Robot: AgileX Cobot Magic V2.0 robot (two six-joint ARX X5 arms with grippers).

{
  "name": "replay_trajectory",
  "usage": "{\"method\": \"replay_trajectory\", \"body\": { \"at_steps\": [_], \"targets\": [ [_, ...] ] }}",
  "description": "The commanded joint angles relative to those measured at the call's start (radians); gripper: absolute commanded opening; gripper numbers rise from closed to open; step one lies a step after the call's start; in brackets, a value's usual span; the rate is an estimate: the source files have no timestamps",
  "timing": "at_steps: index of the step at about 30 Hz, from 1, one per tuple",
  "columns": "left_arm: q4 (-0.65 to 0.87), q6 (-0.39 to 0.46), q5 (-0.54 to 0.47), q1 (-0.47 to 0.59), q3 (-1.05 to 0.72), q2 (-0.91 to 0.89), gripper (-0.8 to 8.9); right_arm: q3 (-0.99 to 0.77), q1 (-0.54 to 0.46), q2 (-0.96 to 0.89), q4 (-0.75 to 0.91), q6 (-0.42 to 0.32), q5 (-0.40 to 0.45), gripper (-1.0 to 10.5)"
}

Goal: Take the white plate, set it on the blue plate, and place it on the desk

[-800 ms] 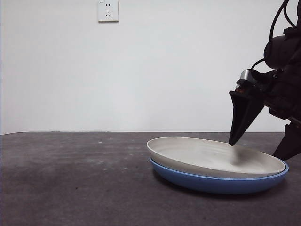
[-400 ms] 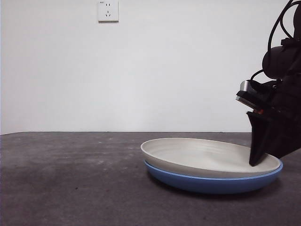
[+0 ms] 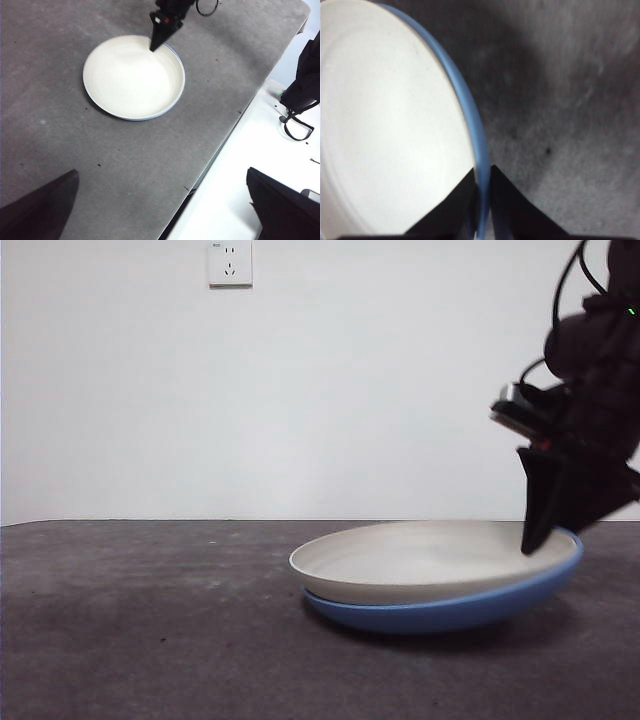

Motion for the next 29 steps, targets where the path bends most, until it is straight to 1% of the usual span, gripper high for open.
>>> {"method": "replay_trajectory", "body": {
  "at_steps": [1, 4, 8, 14, 19, 29],
  "targets": [
    [0.011, -0.003, -0.003, -0.008, 0.01, 0.005, 6.3, 0.072, 0.027, 0.01, -0.019, 0.024, -0.006, 0.1],
    [0.012, -0.003, -0.003, -0.008, 0.01, 0.005, 6.3, 0.113, 0.072, 0.01, -0.014, 0.068, -0.013, 0.1],
    [0.013, -0.003, -0.003, -0.008, 0.01, 0.005, 6.3, 0.121, 0.14, 0.011, 0.036, 0.129, -0.023, 0.1],
    [0.013, -0.003, -0.003, -0.01, 0.01, 0.005, 6.3, 0.121, 0.235, 0.039, 0.097, 0.184, -0.018, 0.1],
    [0.012, -0.003, -0.003, -0.023, 0.01, 0.005, 6.3, 0.121, 0.268, 0.086, 0.124, 0.206, -0.019, 0.1],
    [0.011, -0.003, -0.003, -0.036, 0.01, 0.005, 6.3, 0.121, 0.263, 0.194, 0.124, 0.197, -0.017, 0.1]
  ]
}}
